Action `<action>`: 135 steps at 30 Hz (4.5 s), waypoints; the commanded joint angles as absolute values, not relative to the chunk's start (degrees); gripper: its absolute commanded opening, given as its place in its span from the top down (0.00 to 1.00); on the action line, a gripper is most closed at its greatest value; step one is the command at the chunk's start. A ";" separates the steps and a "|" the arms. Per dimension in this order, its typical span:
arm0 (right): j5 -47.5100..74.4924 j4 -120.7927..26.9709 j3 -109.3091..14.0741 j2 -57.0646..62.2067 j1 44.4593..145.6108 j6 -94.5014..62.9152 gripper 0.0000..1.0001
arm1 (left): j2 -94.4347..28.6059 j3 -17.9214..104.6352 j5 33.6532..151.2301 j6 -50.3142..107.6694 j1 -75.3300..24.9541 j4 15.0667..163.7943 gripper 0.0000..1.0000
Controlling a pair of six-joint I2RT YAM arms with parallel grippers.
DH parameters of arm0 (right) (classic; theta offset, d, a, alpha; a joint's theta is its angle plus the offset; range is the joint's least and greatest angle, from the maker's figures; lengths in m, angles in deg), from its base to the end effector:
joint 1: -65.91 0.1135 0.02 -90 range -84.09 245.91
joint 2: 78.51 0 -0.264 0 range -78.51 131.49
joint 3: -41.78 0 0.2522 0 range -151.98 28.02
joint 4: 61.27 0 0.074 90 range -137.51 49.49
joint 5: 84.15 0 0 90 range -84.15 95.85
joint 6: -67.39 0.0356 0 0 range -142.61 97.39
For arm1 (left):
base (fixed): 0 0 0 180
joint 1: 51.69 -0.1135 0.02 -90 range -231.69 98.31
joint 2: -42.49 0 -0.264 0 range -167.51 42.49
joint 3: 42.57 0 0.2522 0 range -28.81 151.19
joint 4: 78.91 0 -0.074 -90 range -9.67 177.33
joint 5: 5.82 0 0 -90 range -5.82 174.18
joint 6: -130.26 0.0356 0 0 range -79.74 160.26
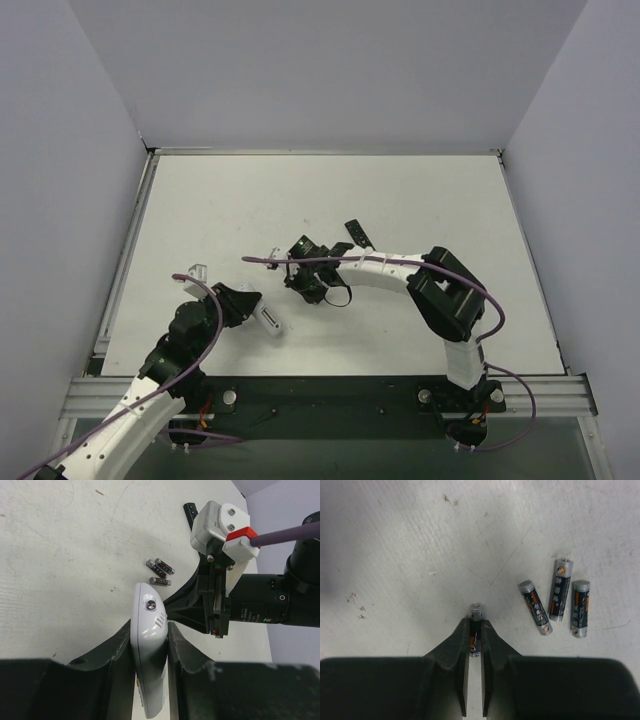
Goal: Load the batteries into the remote control
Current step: Pick up the battery from the center of the board, then load the battery into the remote control.
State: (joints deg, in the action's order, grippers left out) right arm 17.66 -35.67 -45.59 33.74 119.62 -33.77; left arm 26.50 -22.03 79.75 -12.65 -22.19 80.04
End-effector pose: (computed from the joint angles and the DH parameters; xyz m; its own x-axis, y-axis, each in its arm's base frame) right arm 0.2415 0.3413 0.1678 -0.2803 -0.7018 -0.6549 -0.9380 0.3451 0.0317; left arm 0.1081 -0.0580 0.1751 -0.4893 -0.6369 -0.5957 0.0600 0.6569 -0.7516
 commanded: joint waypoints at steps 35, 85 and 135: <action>18.95 -79.32 -18.22 -6.62 127.08 -8.46 1.00 | 19.02 -23.63 90.51 -19.42 -22.51 122.75 1.00; 8.40 -84.95 -15.75 -0.46 131.74 -18.56 1.00 | 21.49 -18.35 88.13 -20.74 -22.51 108.42 1.00; 9.19 -82.49 -14.87 -2.30 131.83 -18.56 0.66 | 19.38 -14.66 87.78 -21.00 -22.51 101.83 1.00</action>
State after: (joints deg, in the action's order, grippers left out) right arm 9.64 -82.64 -15.49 0.78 131.73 -18.05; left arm 20.06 -18.88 86.11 -20.63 -22.45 99.45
